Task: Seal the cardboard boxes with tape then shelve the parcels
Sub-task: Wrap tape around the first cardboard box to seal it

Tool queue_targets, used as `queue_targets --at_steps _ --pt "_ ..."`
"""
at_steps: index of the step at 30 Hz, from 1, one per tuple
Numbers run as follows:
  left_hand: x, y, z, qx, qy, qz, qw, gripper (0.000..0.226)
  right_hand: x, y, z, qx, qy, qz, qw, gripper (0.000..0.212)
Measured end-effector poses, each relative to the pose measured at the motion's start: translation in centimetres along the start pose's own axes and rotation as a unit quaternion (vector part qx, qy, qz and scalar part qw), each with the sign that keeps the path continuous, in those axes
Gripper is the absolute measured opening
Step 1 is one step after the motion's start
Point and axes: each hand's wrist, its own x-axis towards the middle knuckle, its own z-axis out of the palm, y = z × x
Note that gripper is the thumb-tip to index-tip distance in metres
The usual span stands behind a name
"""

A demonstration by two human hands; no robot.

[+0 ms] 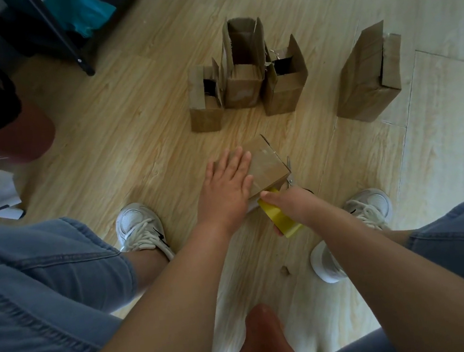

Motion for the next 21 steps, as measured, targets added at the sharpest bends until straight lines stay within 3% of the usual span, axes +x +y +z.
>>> queue_targets --at_steps 8,10,13,16,21 --pt "0.8 0.9 -2.7 -0.084 -0.05 -0.03 0.995 0.058 -0.3 -0.1 0.8 0.009 0.027 -0.012 1.0 0.05" --pt "1.2 0.9 -4.2 -0.134 -0.102 -0.039 0.985 0.074 -0.6 0.0 0.8 0.007 0.024 -0.018 1.0 0.056" --pt "1.2 0.3 -4.8 -0.058 -0.182 -0.016 0.981 0.109 -0.7 0.2 0.7 0.01 0.024 -0.027 0.999 0.059" --pt "0.6 -0.9 -3.8 -0.036 -0.146 -0.024 0.988 0.117 -1.0 -0.2 0.4 -0.007 0.035 -0.059 0.998 0.05" --pt "1.4 -1.9 -4.7 -0.158 -0.111 -0.082 0.978 0.112 -1.6 -0.6 -1.1 0.036 0.015 -0.132 0.991 0.033"
